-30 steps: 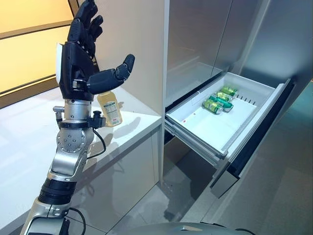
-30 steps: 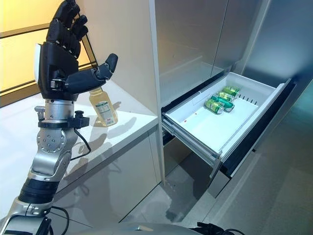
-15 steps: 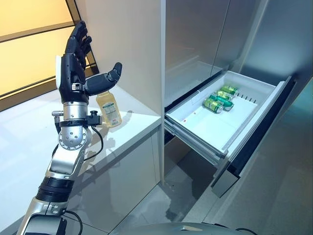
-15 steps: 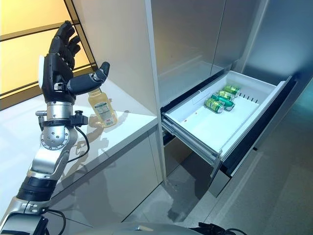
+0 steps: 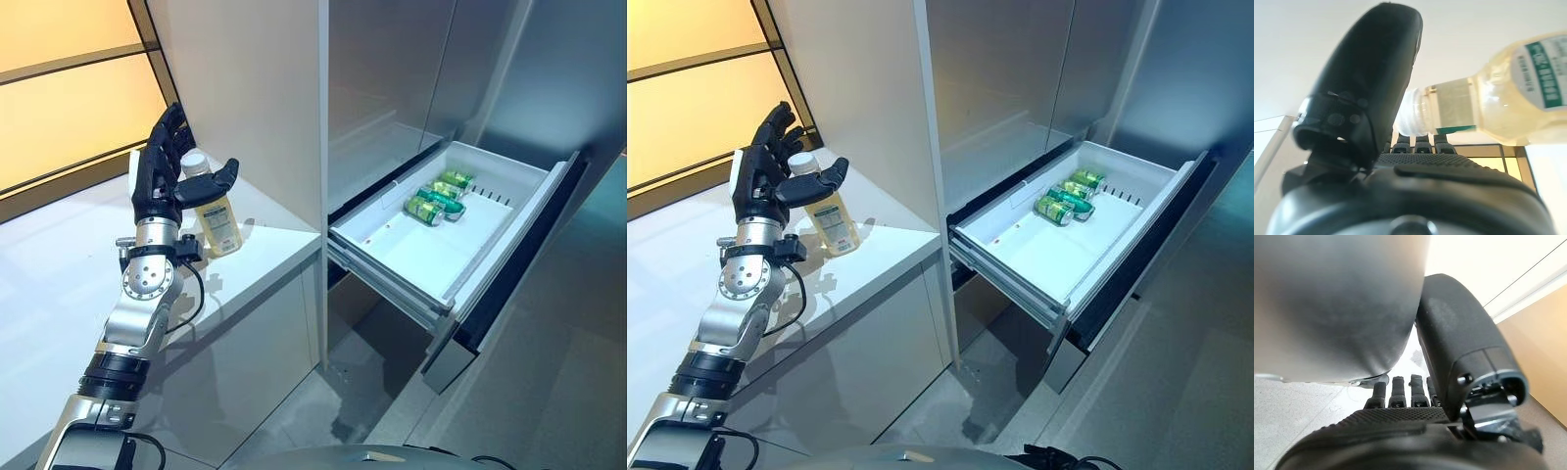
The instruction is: Put drinks into fridge and close the fridge
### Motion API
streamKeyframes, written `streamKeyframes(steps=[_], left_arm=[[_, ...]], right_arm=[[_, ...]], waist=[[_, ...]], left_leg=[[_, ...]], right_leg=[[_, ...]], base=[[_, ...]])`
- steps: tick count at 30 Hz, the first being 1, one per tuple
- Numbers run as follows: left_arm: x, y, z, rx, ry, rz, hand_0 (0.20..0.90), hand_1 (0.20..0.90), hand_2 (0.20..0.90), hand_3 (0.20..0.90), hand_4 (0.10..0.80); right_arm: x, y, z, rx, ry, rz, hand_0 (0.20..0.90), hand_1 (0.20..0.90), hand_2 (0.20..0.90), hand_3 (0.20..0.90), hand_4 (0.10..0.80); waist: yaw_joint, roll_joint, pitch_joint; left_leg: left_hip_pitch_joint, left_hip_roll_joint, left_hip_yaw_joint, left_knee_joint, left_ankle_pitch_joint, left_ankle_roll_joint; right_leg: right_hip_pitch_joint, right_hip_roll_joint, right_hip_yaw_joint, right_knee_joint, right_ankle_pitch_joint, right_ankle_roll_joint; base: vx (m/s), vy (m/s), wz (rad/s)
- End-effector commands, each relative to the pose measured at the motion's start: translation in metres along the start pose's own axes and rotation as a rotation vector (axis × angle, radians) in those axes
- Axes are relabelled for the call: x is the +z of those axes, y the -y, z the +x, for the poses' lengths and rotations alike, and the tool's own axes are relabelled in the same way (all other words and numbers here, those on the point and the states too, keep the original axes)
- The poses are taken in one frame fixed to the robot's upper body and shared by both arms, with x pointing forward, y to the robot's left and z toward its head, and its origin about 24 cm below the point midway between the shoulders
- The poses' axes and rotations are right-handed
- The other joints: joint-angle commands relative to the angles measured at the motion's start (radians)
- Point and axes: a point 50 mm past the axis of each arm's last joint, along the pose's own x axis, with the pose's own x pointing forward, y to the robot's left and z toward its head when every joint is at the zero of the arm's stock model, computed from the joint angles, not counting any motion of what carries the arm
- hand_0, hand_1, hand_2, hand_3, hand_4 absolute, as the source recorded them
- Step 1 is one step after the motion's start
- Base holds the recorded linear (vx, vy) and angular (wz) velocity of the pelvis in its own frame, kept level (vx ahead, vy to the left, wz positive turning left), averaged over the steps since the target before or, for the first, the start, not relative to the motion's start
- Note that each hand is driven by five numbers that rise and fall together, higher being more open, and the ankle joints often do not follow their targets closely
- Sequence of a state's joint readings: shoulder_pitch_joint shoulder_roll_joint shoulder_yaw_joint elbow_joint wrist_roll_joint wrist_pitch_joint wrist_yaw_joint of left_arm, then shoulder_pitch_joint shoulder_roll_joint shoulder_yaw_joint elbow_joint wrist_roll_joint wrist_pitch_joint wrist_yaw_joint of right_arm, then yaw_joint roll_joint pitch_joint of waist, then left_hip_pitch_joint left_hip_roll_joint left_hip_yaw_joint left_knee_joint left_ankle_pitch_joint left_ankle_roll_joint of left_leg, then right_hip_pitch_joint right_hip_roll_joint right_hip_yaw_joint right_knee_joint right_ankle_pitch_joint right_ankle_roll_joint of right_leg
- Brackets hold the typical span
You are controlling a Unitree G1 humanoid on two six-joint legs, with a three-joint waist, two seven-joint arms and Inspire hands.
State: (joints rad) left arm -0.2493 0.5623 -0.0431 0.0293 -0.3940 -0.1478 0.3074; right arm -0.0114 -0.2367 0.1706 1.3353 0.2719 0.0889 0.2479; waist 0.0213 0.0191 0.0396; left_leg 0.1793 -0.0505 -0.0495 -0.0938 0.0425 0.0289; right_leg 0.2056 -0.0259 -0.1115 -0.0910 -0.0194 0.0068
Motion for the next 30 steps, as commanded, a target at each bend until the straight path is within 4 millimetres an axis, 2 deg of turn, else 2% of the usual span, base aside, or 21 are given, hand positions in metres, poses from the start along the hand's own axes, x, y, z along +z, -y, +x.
streamKeyframes(steps=[1, 16, 30], left_arm=[[0.039, -0.001, 0.025, 0.043, 0.195, -0.017, 0.9, 0.9, 0.9, 0.9, 0.8], [0.001, 0.0, 0.019, 0.043, 0.052, 0.075, 0.9, 0.9, 0.9, 0.9, 0.8], [-0.01, 0.001, 0.017, 0.053, -0.009, 0.063, 0.9, 0.9, 0.9, 0.9, 0.8]], right_arm=[[-0.006, 0.004, -0.001, -0.004, -0.072, -0.042, 0.9, 0.9, 0.9, 0.9, 0.8], [-0.007, 0.006, -0.002, -0.008, -0.078, -0.044, 0.9, 0.9, 0.9, 0.9, 0.8], [-0.007, 0.01, -0.003, -0.011, -0.082, -0.046, 0.9, 0.9, 0.9, 0.9, 0.8]], waist=[[-0.008, 0.024, -0.012], [-0.012, 0.025, -0.009], [-0.016, 0.029, -0.006]], left_leg=[[0.015, 0.01, 0.091, 0.007, -0.107, 0.001], [0.021, 0.011, 0.101, 0.007, -0.108, 0.0], [0.025, 0.012, 0.107, 0.007, -0.108, -0.001]], right_leg=[[-0.035, 0.018, -0.011, 0.07, -0.06, 0.027], [-0.03, 0.017, -0.011, 0.07, -0.06, 0.03], [-0.029, 0.018, -0.008, 0.073, -0.062, 0.031]], base=[[0.0, 0.0, 0.0], [0.0, 0.0, 0.0], [0.004, 0.001, -0.02]])
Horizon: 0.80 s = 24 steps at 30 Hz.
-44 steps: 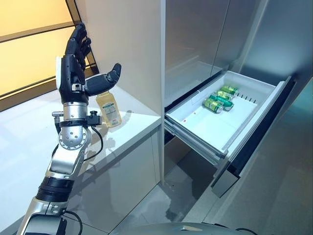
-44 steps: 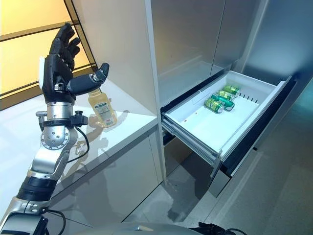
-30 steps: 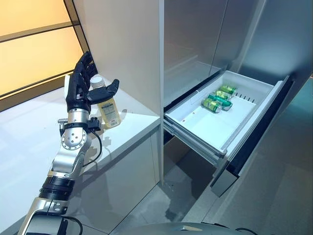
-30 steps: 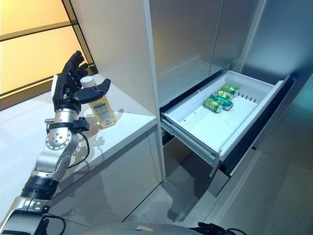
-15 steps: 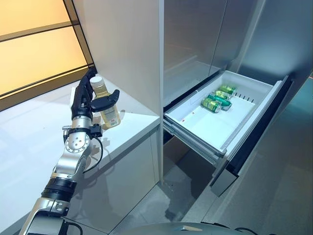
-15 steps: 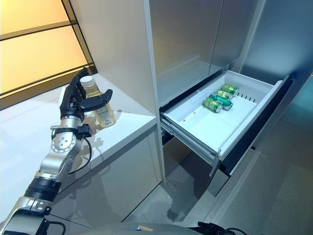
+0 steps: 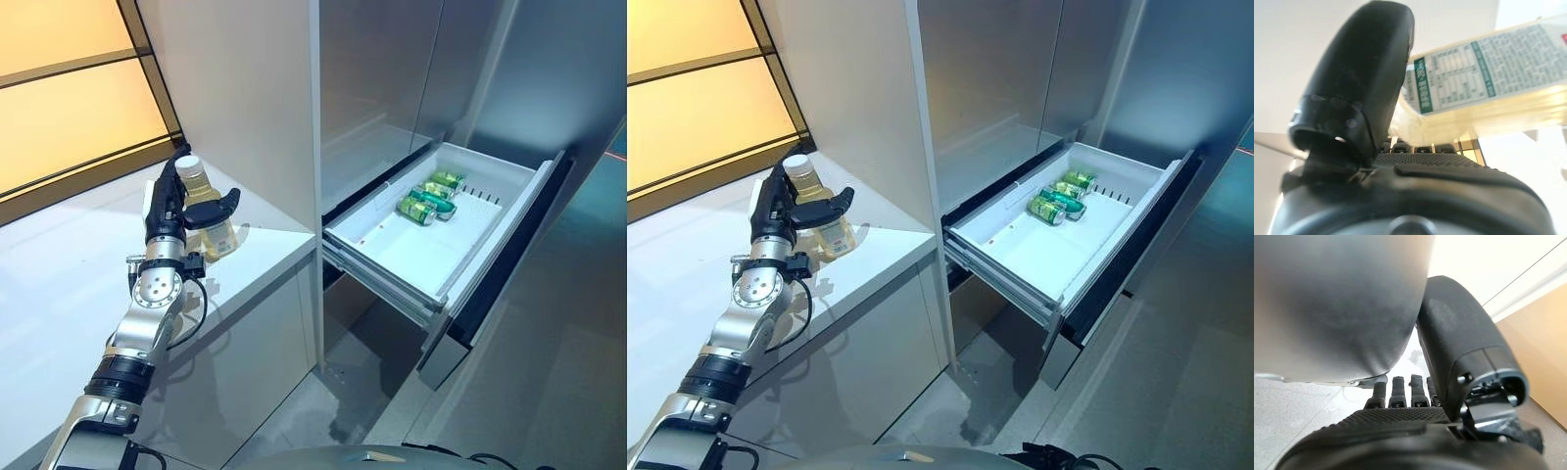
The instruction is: Put drinks into fridge and close the fridge
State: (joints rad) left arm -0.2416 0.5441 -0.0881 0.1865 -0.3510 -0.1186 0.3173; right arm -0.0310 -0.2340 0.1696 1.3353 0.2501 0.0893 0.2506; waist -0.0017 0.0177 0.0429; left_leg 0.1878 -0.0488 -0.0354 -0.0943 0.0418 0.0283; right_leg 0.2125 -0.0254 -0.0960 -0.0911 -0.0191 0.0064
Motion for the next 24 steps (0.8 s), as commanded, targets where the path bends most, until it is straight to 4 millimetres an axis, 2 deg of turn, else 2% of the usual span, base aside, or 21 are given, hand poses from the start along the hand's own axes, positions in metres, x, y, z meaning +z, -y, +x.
streamKeyframes(steps=[1, 12, 13, 14, 15, 16, 17, 19, 21, 24], left_arm=[[0.036, 0.002, 0.021, 0.039, 0.165, -0.035, 0.9, 0.9, 0.9, 0.9, 0.8], [0.033, 0.002, 0.022, 0.073, 0.149, -0.117, 0.9, 0.9, 0.9, 0.9, 0.8], [0.033, 0.002, 0.022, 0.075, 0.148, -0.127, 0.599, 0.599, 0.599, 0.549, 0.449], [0.032, 0.003, 0.021, 0.078, 0.146, -0.135, 0.554, 0.554, 0.554, 0.496, 0.396], [0.032, 0.003, 0.021, 0.079, 0.144, -0.148, 0.481, 0.481, 0.481, 0.411, 0.311], [0.032, 0.003, 0.021, 0.082, 0.145, -0.168, 0.441, 0.441, 0.441, 0.365, 0.265], [0.033, 0.004, 0.02, 0.083, 0.149, -0.187, 0.3, 0.3, 0.3, 0.2, 0.1], [0.035, 0.006, 0.019, 0.074, 0.164, -0.246, 0.3, 0.3, 0.3, 0.2, 0.1], [0.039, 0.015, 0.018, 0.044, 0.18, -0.381, 0.3, 0.3, 0.3, 0.2, 0.1], [0.043, 0.023, 0.01, 0.018, 0.226, -0.539, 0.3, 0.3, 0.3, 0.2, 0.1]], right_arm=[[-0.016, 0.011, -0.004, -0.015, -0.096, -0.02, 0.9, 0.9, 0.9, 0.9, 0.8], [-0.018, 0.011, -0.004, -0.018, -0.106, -0.018, 0.9, 0.9, 0.9, 0.9, 0.8], [-0.018, 0.011, -0.004, -0.019, -0.106, -0.017, 0.9, 0.9, 0.9, 0.9, 0.8], [-0.019, 0.011, -0.004, -0.019, -0.106, -0.016, 0.9, 0.9, 0.9, 0.9, 0.8], [-0.019, 0.011, -0.004, -0.019, -0.107, -0.016, 0.9, 0.9, 0.9, 0.9, 0.8], [-0.019, 0.011, -0.004, -0.019, -0.108, -0.016, 0.9, 0.9, 0.9, 0.9, 0.8], [-0.019, 0.011, -0.004, -0.019, -0.108, -0.015, 0.9, 0.9, 0.9, 0.9, 0.8], [-0.019, 0.011, -0.004, -0.019, -0.109, -0.015, 0.9, 0.9, 0.9, 0.9, 0.8], [-0.019, 0.007, -0.002, -0.026, -0.115, -0.008, 0.9, 0.9, 0.9, 0.9, 0.8], [-0.03, 0.011, -0.005, -0.045, -0.124, -0.001, 0.9, 0.9, 0.9, 0.9, 0.8]], waist=[[0.007, 0.031, -0.01], [0.002, 0.033, -0.01], [0.002, 0.033, -0.011], [0.002, 0.033, -0.011], [0.001, 0.034, -0.011], [0.001, 0.033, -0.011], [0.001, 0.033, -0.011], [0.001, 0.032, -0.012], [0.006, 0.038, -0.014], [0.016, 0.054, -0.019]], left_leg=[[0.017, 0.01, 0.093, 0.007, -0.107, 0.0], [0.021, 0.01, 0.1, 0.007, -0.109, 0.0], [0.02, 0.01, 0.1, 0.007, -0.109, 0.0], [0.021, 0.01, 0.1, 0.007, -0.109, 0.0], [0.021, 0.01, 0.1, 0.007, -0.109, 0.0], [0.021, 0.01, 0.099, 0.007, -0.11, 0.001], [0.021, 0.009, 0.098, 0.007, -0.11, 0.001], [0.022, 0.009, 0.099, 0.007, -0.111, 0.001], [0.025, 0.007, 0.093, 0.007, -0.11, 0.003], [0.029, 0.002, 0.088, 0.007, -0.112, 0.007]], right_leg=[[-0.035, 0.017, -0.024, 0.073, -0.062, 0.032], [-0.033, 0.016, -0.023, 0.072, -0.062, 0.033], [-0.033, 0.016, -0.023, 0.072, -0.062, 0.032], [-0.033, 0.016, -0.022, 0.072, -0.062, 0.032], [-0.033, 0.016, -0.022, 0.072, -0.062, 0.033], [-0.033, 0.017, -0.021, 0.072, -0.062, 0.033], [-0.033, 0.017, -0.02, 0.072, -0.062, 0.032], [-0.032, 0.016, -0.02, 0.072, -0.063, 0.033], [-0.028, 0.018, -0.017, 0.071, -0.063, 0.03], [-0.021, 0.015, -0.023, 0.068, -0.064, 0.03]], base=[[0.0, 0.0, 0.0], [0.0, 0.0, 0.0], [0.0, 0.0, 0.0], [0.0, 0.0, 0.0], [0.0, 0.0, 0.0], [0.0, 0.0, 0.0], [0.0, 0.0, 0.0], [0.0, 0.0, 0.0], [0.048, 0.036, -0.01], [0.048, 0.059, 0.0]])
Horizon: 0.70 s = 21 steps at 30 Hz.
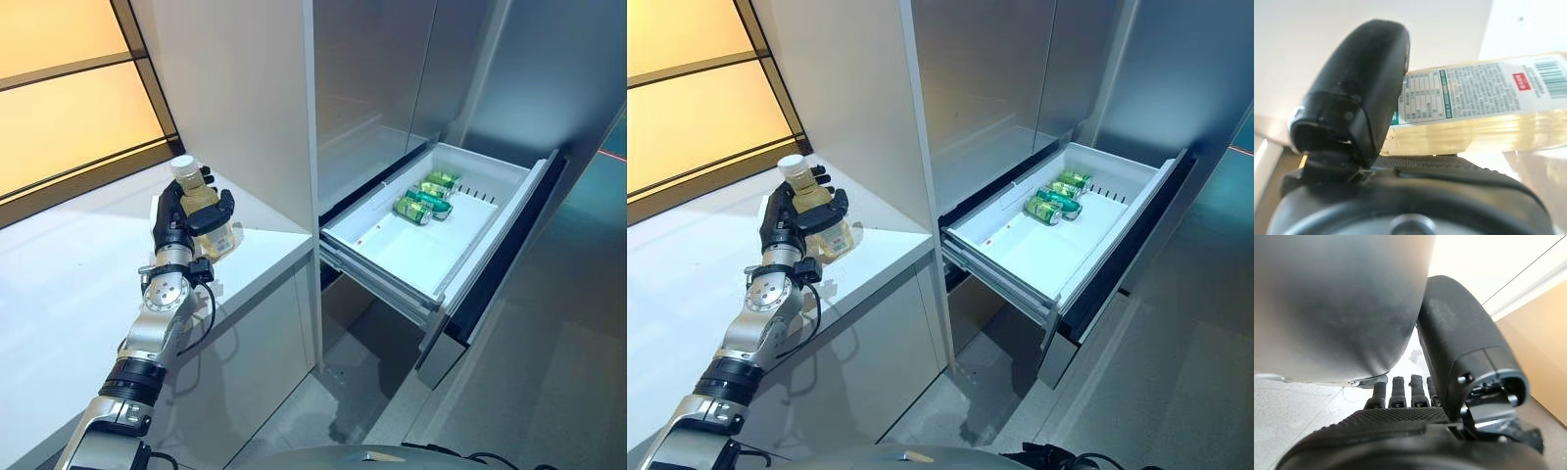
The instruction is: Put drinks into fridge and close the fridge
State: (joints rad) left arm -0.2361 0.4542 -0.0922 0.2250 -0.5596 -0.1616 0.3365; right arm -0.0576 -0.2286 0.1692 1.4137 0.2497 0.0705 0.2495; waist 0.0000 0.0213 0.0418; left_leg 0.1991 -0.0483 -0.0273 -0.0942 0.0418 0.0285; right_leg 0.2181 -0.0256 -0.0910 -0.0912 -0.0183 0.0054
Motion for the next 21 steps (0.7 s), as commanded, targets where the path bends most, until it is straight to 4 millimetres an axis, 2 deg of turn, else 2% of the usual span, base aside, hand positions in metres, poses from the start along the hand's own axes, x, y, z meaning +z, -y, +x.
streamKeyframes(steps=[1, 4, 7, 10, 13, 14, 15, 19, 21], left_arm=[[0.056, 0.027, 0.009, -0.096, 0.312, -0.283, 0.3, 0.3, 0.3, 0.2, 0.1], [0.062, 0.028, 0.003, -0.122, 0.367, -0.323, 0.3, 0.3, 0.3, 0.2, 0.1], [0.077, 0.032, -0.003, -0.184, 0.444, -0.35, 0.3, 0.3, 0.3, 0.2, 0.1], [0.097, 0.042, -0.009, -0.27, 0.532, -0.343, 0.3, 0.3, 0.3, 0.2, 0.1], [0.121, 0.057, -0.02, -0.399, 0.632, -0.321, 0.3, 0.3, 0.3, 0.2, 0.1], [0.125, 0.06, -0.021, -0.425, 0.645, -0.318, 0.3, 0.3, 0.3, 0.2, 0.1], [0.133, 0.065, -0.025, -0.486, 0.68, -0.307, 0.3, 0.3, 0.3, 0.2, 0.1], [0.147, 0.077, -0.033, -0.628, 0.735, -0.29, 0.3, 0.3, 0.3, 0.2, 0.1], [0.151, 0.083, -0.038, -0.701, 0.755, -0.289, 0.3, 0.3, 0.3, 0.2, 0.1]], right_arm=[[-0.027, 0.011, -0.005, -0.033, -0.094, -0.009, 0.9, 0.9, 0.9, 0.9, 0.8], [-0.031, 0.015, -0.006, -0.032, -0.091, -0.018, 0.9, 0.9, 0.9, 0.9, 0.8], [-0.028, 0.021, -0.009, -0.012, -0.046, -0.025, 0.9, 0.9, 0.9, 0.9, 0.8], [-0.002, 0.026, -0.009, 0.016, 0.031, -0.053, 0.9, 0.9, 0.9, 0.9, 0.8], [0.031, 0.021, -0.01, 0.085, 0.139, -0.05, 0.9, 0.9, 0.9, 0.9, 0.8], [0.036, 0.019, -0.011, 0.105, 0.158, -0.052, 0.9, 0.9, 0.9, 0.9, 0.8], [0.047, 0.013, -0.012, 0.162, 0.208, -0.056, 0.9, 0.9, 0.9, 0.9, 0.8], [0.066, -0.011, -0.013, 0.31, 0.325, -0.065, 0.9, 0.9, 0.9, 0.9, 0.8], [0.076, -0.033, -0.015, 0.4, 0.4, -0.096, 0.9, 0.9, 0.9, 0.9, 0.8]], waist=[[0.014, 0.051, -0.019], [0.014, 0.051, -0.019], [0.013, 0.04, -0.014], [0.012, 0.019, -0.004], [0.016, 0.001, 0.009], [0.016, -0.002, 0.011], [0.014, -0.008, 0.017], [0.013, -0.015, 0.021], [0.005, -0.016, 0.024]], left_leg=[[0.018, 0.001, 0.081, 0.007, -0.113, 0.006], [0.019, 0.002, 0.083, 0.007, -0.114, 0.005], [0.018, 0.006, 0.085, 0.007, -0.115, 0.001], [0.016, 0.011, 0.083, 0.007, -0.114, -0.005], [0.014, 0.016, 0.074, 0.007, -0.11, -0.005], [0.014, 0.016, 0.073, 0.007, -0.11, -0.004], [0.013, 0.016, 0.069, 0.007, -0.109, -0.003], [0.009, 0.014, 0.06, 0.007, -0.108, 0.001], [0.007, 0.013, 0.057, 0.007, -0.107, 0.003]], right_leg=[[-0.026, 0.014, -0.029, 0.068, -0.065, 0.032], [-0.024, 0.013, -0.031, 0.067, -0.066, 0.034], [-0.027, 0.011, -0.035, 0.07, -0.065, 0.036], [-0.03, 0.013, -0.033, 0.075, -0.066, 0.036], [-0.034, 0.015, -0.034, 0.082, -0.065, 0.031], [-0.034, 0.015, -0.034, 0.082, -0.064, 0.03], [-0.035, 0.016, -0.033, 0.082, -0.063, 0.029], [-0.036, 0.018, -0.034, 0.08, -0.059, 0.027], [-0.037, 0.018, -0.033, 0.077, -0.056, 0.03]], base=[[0.034, 0.028, 0.01], [0.0, 0.0, 0.0], [-0.008, -0.02, 0.0], [-0.025, -0.083, -0.01], [-0.038, -0.073, -0.01], [-0.048, -0.061, 0.03], [-0.039, -0.044, 0.04], [-0.042, -0.036, 0.02], [-0.052, -0.017, 0.0]])
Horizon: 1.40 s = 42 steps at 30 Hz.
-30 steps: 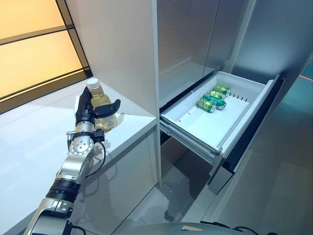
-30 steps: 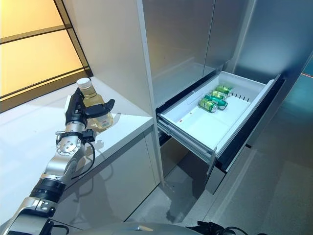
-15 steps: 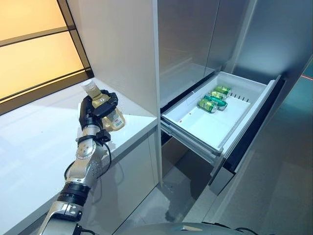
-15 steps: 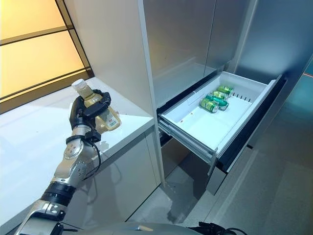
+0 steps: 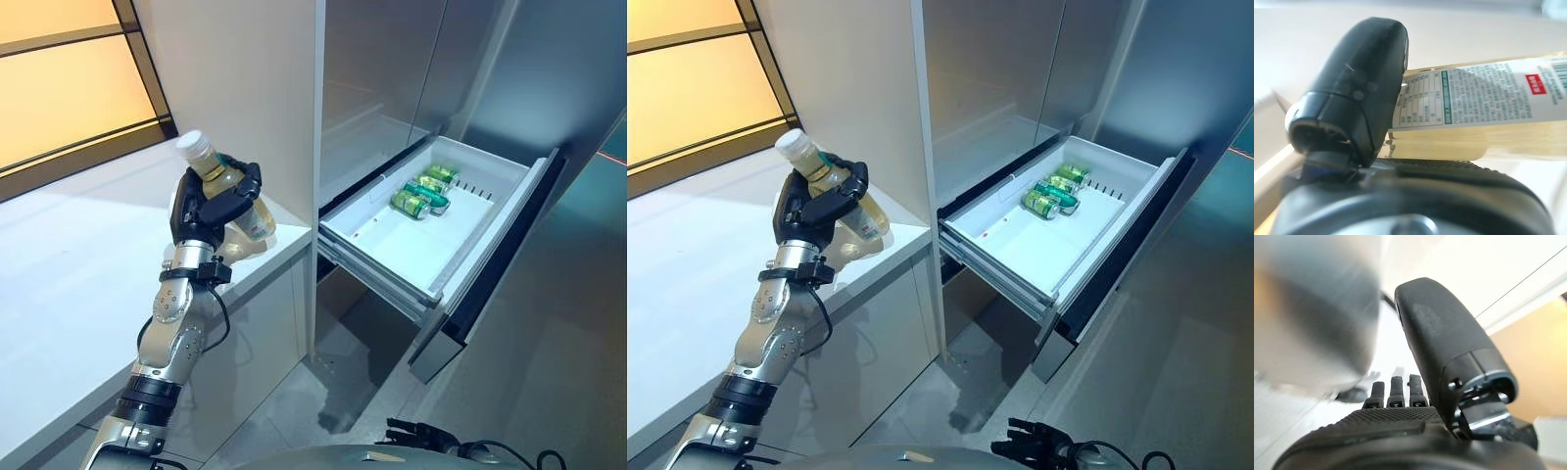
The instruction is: Put drinks into fridge and close the fridge
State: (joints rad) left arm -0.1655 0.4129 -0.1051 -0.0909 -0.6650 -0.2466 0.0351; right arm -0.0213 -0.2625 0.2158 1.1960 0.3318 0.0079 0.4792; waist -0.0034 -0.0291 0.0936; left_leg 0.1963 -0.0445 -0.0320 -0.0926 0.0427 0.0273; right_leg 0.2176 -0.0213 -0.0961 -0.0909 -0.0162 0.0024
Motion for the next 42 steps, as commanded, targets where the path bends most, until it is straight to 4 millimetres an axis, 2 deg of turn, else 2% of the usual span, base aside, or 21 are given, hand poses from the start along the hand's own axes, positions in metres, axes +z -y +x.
streamKeyframes(steps=[1, 5, 6, 8, 12, 17, 19, 22, 26, 28, 42], left_arm=[[0.089, 0.056, 0.035, -0.346, 0.484, 0.0, 0.3, 0.3, 0.3, 0.2, 0.1], [0.087, 0.062, 0.027, -0.39, 0.519, 0.001, 0.3, 0.3, 0.3, 0.2, 0.1], [0.083, 0.06, 0.023, -0.392, 0.516, 0.001, 0.3, 0.3, 0.3, 0.2, 0.1], [0.075, 0.058, 0.018, -0.395, 0.504, -0.014, 0.3, 0.3, 0.3, 0.2, 0.1], [0.06, 0.055, 0.009, -0.401, 0.468, -0.024, 0.3, 0.3, 0.3, 0.2, 0.1], [0.053, 0.051, 0.005, -0.406, 0.431, -0.026, 0.3, 0.3, 0.3, 0.2, 0.1], [0.053, 0.052, 0.006, -0.411, 0.424, -0.028, 0.3, 0.3, 0.3, 0.2, 0.1], [0.053, 0.052, 0.005, -0.429, 0.413, -0.028, 0.3, 0.3, 0.3, 0.2, 0.1], [0.054, 0.057, 0.006, -0.459, 0.411, -0.042, 0.3, 0.3, 0.3, 0.2, 0.1], [0.055, 0.06, 0.007, -0.476, 0.408, -0.05, 0.3, 0.3, 0.3, 0.2, 0.1], [0.055, 0.089, 0.014, -0.598, 0.381, -0.064, 0.3, 0.3, 0.3, 0.2, 0.1]], right_arm=[[0.044, -0.025, 0.008, 0.156, 0.183, -0.052, 0.9, 0.9, 0.9, 0.9, 0.8], [0.076, -0.08, 0.005, 0.365, 0.292, -0.095, 0.9, 0.9, 0.9, 0.9, 0.8], [0.088, -0.097, -0.001, 0.438, 0.331, -0.126, 0.9, 0.9, 0.9, 0.9, 0.8], [0.105, -0.116, -0.013, 0.534, 0.4, -0.192, 0.9, 0.9, 0.9, 0.9, 0.8], [0.15, -0.126, -0.049, 0.622, 0.593, -0.383, 0.9, 0.9, 0.9, 0.9, 0.8], [0.2, -0.138, -0.095, 0.626, 0.849, -0.552, 0.9, 0.9, 0.9, 0.9, 0.8], [0.21, -0.141, -0.108, 0.621, 0.919, -0.586, 0.9, 0.9, 0.9, 0.9, 0.8], [0.232, -0.15, -0.138, 0.615, 1.084, -0.638, 0.9, 0.9, 0.9, 0.9, 0.8], [0.246, -0.16, -0.164, 0.636, 1.206, -0.672, 0.9, 0.9, 0.9, 0.9, 0.8], [0.249, -0.163, -0.172, 0.65, 1.229, -0.684, 0.9, 0.9, 0.9, 0.9, 0.8], [0.259, -0.185, -0.189, 0.692, 1.274, -0.755, 0.9, 0.9, 0.9, 0.9, 0.8]], waist=[[0.006, 0.034, -0.027], [-0.014, 0.027, -0.025], [-0.019, 0.023, -0.022], [-0.023, 0.018, -0.017], [-0.026, 0.016, -0.01], [-0.027, 0.016, -0.01], [-0.027, 0.017, -0.011], [-0.028, 0.017, -0.014], [-0.029, 0.017, -0.015], [-0.029, 0.016, -0.016], [-0.033, 0.01, -0.021]], left_leg=[[0.009, 0.008, 0.062, 0.005, -0.108, 0.004], [0.004, 0.007, 0.061, 0.005, -0.102, 0.003], [0.003, 0.007, 0.062, 0.005, -0.101, 0.002], [0.001, 0.007, 0.062, 0.005, -0.096, 0.0], [-0.003, 0.008, 0.066, 0.005, -0.088, -0.002], [-0.009, 0.011, 0.076, 0.005, -0.084, -0.002], [-0.011, 0.012, 0.078, 0.005, -0.084, -0.001], [-0.015, 0.013, 0.084, 0.005, -0.084, 0.002], [-0.018, 0.012, 0.088, 0.005, -0.084, 0.004], [-0.02, 0.011, 0.089, 0.005, -0.085, 0.004], [-0.021, 0.007, 0.089, 0.005, -0.084, 0.005]], right_leg=[[-0.037, 0.014, -0.028, 0.075, -0.057, 0.034], [-0.04, 0.015, -0.026, 0.066, -0.048, 0.038], [-0.04, 0.015, -0.025, 0.064, -0.046, 0.038], [-0.042, 0.015, -0.025, 0.062, -0.041, 0.038], [-0.047, 0.016, -0.019, 0.06, -0.032, 0.039], [-0.054, 0.015, -0.007, 0.058, -0.026, 0.04], [-0.056, 0.015, -0.004, 0.058, -0.025, 0.04], [-0.061, 0.016, 0.002, 0.058, -0.024, 0.04], [-0.065, 0.014, 0.004, 0.056, -0.021, 0.041], [-0.066, 0.015, 0.005, 0.055, -0.02, 0.042], [-0.072, 0.016, 0.01, 0.057, -0.014, 0.042]], base=[[-0.06, -0.019, 0.01], [-0.053, -0.028, 0.0], [-0.046, -0.024, 0.0], [-0.056, -0.021, 0.0], [-0.045, 0.003, -0.02], [-0.013, 0.007, -0.02], [0.0, 0.0, 0.0], [0.0, 0.0, 0.0], [-0.021, 0.002, -0.06], [-0.02, -0.005, -0.04], [-0.001, 0.0, 0.0]])
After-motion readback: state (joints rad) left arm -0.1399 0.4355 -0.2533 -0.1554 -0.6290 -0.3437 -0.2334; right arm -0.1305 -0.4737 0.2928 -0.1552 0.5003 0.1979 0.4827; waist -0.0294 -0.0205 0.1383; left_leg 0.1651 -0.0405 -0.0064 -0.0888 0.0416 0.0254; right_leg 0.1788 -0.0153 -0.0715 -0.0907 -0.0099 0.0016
